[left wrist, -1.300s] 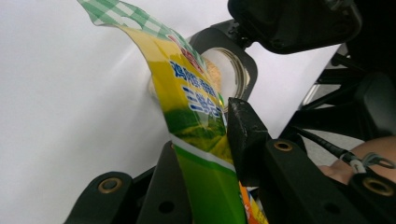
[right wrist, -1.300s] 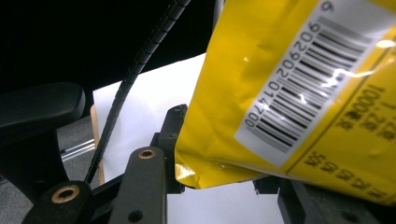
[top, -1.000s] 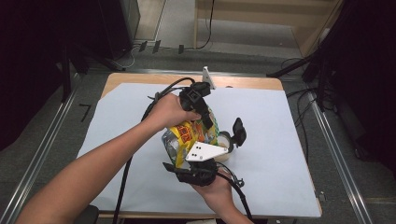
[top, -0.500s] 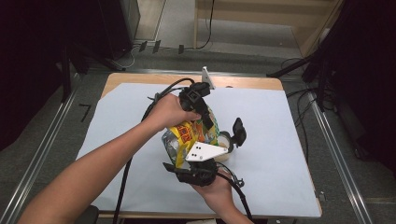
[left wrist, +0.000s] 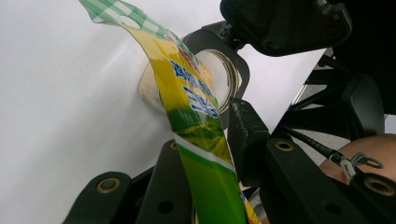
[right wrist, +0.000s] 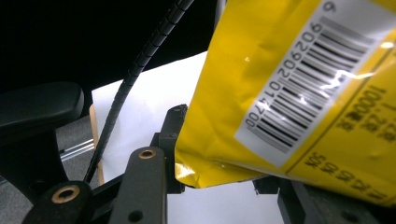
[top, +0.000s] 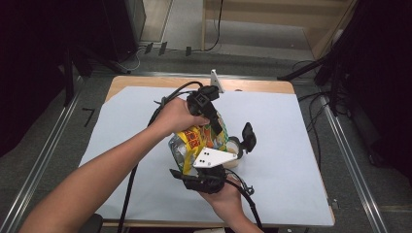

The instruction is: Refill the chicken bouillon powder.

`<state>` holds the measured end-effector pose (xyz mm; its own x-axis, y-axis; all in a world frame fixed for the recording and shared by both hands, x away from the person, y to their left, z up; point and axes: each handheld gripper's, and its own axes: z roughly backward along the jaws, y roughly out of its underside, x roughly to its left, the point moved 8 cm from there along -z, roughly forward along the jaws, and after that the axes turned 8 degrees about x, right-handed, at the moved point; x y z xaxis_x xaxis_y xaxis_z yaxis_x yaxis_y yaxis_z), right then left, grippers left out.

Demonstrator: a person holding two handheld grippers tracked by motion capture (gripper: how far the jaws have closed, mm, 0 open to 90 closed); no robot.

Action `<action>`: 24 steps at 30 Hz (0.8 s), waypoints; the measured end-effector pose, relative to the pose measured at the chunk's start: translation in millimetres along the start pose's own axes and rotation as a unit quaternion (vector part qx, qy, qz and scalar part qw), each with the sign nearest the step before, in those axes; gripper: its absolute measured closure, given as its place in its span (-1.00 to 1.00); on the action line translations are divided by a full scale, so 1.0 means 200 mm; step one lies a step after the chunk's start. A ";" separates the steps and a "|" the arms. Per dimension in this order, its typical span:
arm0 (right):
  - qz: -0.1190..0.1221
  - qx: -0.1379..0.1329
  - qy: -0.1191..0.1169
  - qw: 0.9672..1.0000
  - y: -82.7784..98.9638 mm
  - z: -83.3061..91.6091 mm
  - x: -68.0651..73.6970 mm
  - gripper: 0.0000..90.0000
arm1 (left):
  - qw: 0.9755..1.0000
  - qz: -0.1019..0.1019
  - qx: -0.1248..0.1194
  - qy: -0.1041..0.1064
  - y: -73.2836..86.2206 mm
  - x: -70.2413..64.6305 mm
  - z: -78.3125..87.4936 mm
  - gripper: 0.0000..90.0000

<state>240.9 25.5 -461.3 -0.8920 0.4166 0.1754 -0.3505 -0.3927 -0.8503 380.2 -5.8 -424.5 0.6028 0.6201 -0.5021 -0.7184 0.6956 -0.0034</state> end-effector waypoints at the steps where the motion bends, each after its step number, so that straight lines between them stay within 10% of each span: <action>1: 0.000 0.000 0.000 1.000 0.00 0.00 0.00 0.44 | 1.000 0.002 -0.002 0.001 0.00 0.00 0.00 0.77; 24: 0.003 -0.003 0.002 1.000 -0.01 0.01 0.00 0.45 | 1.000 0.000 0.004 0.001 -0.01 0.01 0.00 0.76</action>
<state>241.5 24.0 -458.1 -0.8926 0.4181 0.1684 -0.3436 -0.3893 -0.8546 383.1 -5.6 -425.4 0.6021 0.6194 -0.5039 -0.7159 0.6982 0.0028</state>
